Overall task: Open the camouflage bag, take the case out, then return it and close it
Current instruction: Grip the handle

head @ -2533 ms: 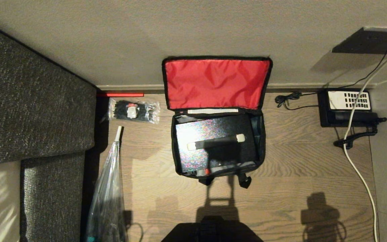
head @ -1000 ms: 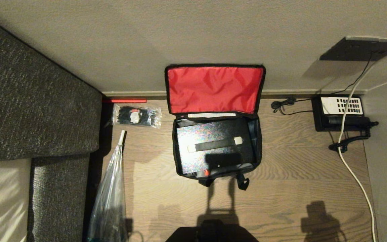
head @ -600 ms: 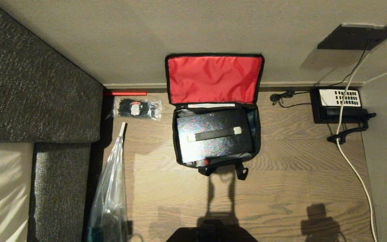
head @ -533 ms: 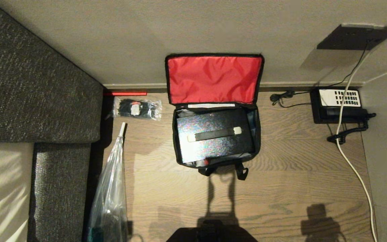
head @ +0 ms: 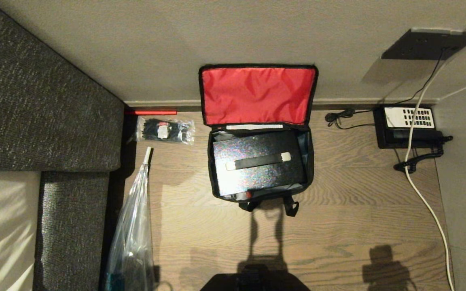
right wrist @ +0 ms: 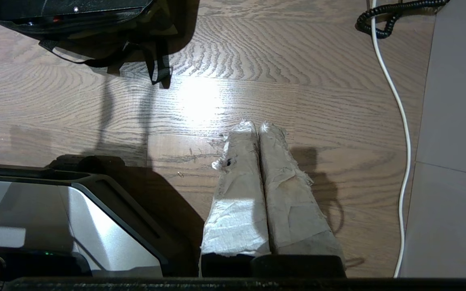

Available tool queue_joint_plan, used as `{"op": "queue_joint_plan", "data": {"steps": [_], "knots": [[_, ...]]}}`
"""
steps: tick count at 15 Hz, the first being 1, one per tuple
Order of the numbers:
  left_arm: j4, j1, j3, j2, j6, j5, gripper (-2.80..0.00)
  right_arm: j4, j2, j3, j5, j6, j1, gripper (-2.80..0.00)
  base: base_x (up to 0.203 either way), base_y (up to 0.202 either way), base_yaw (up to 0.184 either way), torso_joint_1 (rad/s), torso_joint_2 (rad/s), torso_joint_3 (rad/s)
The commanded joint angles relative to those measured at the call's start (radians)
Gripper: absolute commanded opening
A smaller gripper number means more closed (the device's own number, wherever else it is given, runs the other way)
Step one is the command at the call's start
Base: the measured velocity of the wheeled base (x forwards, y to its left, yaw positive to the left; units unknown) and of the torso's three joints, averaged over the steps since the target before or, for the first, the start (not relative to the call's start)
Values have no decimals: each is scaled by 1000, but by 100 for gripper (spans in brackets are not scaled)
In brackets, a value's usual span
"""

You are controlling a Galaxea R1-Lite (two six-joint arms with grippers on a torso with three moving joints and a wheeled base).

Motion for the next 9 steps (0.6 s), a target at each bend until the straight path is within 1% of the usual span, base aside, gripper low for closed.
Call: {"op": "queue_joint_plan", "data": {"steps": [1, 2, 4, 5, 6, 7, 8, 9], "knots": [[0, 1, 3, -2, 4, -1, -280, 1, 3, 0, 1, -1, 1, -280, 0, 0, 0, 0, 0, 0], [0, 1, 2, -2, 3, -1, -280, 1, 3, 0, 1, -1, 0, -280, 0, 0, 0, 0, 0, 0], [0, 0, 3, -2, 3, -1, -280, -1, 3, -2, 0, -34, 0, -280, 0, 0, 0, 0, 0, 0], [0, 0, 3, -2, 3, -1, -280, 9, 3, -5, 0, -33, 0, -280, 0, 0, 0, 0, 0, 0], [0, 1, 2, -2, 3, -1, -280, -11, 3, 1, -4, -25, 1, -280, 0, 0, 0, 0, 0, 0], [0, -1, 3, -2, 3, -1, -280, -26, 3, -26, -6, -23, 1, -280, 0, 0, 0, 0, 0, 0], [-2, -1, 3, -2, 4, -1, -280, -20, 3, -89, -3, -19, 1, -280, 0, 0, 0, 0, 0, 0], [-2, -1, 2, -2, 4, -1, -280, 42, 3, -196, 3, -15, 1, -280, 0, 0, 0, 0, 0, 0]]}}
